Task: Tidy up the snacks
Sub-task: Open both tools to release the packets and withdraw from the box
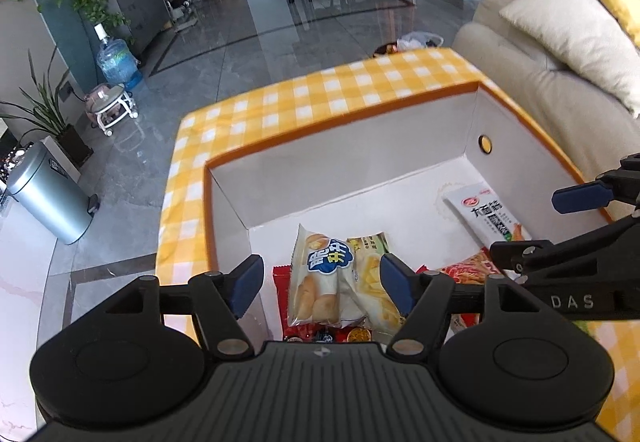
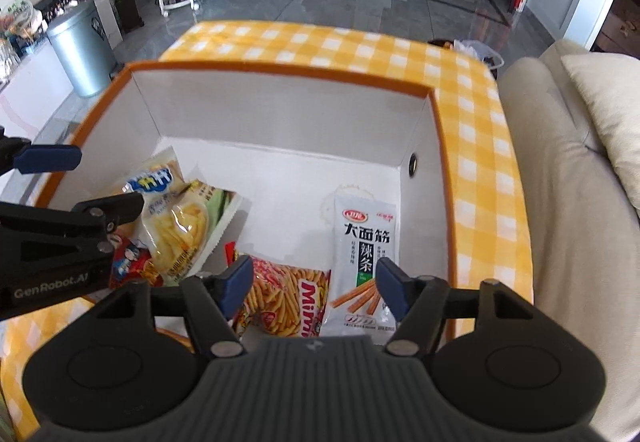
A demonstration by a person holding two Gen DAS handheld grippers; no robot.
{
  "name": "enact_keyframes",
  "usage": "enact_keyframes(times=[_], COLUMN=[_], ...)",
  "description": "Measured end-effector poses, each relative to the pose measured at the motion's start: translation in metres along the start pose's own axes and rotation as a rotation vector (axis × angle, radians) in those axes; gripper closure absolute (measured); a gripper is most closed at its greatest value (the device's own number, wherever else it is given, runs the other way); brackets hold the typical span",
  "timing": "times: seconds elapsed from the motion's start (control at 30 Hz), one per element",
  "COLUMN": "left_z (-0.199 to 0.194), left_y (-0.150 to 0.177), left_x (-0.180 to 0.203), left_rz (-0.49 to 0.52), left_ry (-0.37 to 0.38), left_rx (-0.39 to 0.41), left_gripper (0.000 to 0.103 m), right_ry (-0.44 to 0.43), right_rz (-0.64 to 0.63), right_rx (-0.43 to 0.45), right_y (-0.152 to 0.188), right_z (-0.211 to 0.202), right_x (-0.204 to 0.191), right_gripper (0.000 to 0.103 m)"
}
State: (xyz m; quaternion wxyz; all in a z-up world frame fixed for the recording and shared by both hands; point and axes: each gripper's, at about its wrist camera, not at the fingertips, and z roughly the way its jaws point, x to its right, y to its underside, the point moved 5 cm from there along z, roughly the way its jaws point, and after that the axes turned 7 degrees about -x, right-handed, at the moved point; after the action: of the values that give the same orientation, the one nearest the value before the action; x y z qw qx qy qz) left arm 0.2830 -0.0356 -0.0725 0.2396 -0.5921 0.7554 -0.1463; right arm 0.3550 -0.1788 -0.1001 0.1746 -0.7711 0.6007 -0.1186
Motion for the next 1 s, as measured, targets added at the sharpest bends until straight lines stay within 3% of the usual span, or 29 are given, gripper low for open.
enact_keyframes(times=[0.5,0.73,0.83,1.0], left_z=[-0.068,-0.094,-0.103,-0.112], left_y=[0.033,0.056,0.069,0.085], left_x=[-0.008,-0.008,-0.009,-0.009], left_rz=[-0.032,-0.084,-0.115,-0.154], left_ry=[-0.006,-0.002,0.011,0.020], left_rx=[0.119,0.157,0.160,0.170], left_gripper=[0.021,0.021,0.021,0.021], right_ry=[-0.043,-0.025,-0.019,0.005], right_rz=[0.105,0.064,0.043,0.034], right_rx=[0.160,0.206,0.225,0.240], right_y=[0.027,0.048,0.061,0.091], right_z=[-0.073,-0.105,-0.117,-0.129], right_x=[-0.002,-0.017,-0.022,-0.024], right_gripper=[0.032,0.032,0.022,0.022])
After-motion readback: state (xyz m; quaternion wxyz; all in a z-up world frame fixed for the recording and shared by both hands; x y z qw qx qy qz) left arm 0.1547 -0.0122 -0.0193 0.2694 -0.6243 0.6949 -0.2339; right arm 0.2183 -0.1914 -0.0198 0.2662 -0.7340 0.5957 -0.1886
